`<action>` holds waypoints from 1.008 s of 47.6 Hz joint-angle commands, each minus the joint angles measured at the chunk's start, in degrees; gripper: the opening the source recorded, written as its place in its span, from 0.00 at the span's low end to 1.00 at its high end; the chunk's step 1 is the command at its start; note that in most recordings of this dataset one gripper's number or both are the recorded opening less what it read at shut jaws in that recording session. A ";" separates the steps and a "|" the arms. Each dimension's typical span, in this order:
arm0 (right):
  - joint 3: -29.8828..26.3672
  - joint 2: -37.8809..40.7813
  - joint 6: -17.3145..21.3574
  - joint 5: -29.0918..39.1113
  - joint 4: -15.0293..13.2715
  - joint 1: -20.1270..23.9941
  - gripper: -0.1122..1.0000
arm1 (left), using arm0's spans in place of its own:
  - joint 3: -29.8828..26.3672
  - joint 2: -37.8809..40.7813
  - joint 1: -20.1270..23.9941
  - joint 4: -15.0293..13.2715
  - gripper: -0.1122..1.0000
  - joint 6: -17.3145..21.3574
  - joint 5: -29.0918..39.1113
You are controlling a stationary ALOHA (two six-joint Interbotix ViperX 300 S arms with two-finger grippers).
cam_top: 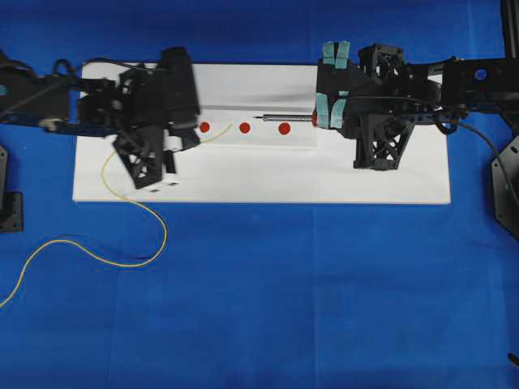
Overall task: Touch the tip of the soldering iron to the tip of the solder at the mark.
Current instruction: 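Move the solder tip to the middle red dot and bring the iron tip to it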
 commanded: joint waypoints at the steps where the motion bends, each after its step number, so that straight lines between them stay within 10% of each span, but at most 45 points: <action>1: -0.62 -0.97 0.00 -0.35 -0.09 -0.09 0.16 | -2.46 0.97 -0.18 0.00 0.12 0.09 0.26; 48: -0.79 1.14 0.00 -1.41 -0.18 -0.09 0.16 | -3.78 7.38 0.44 0.00 0.12 -0.35 -2.11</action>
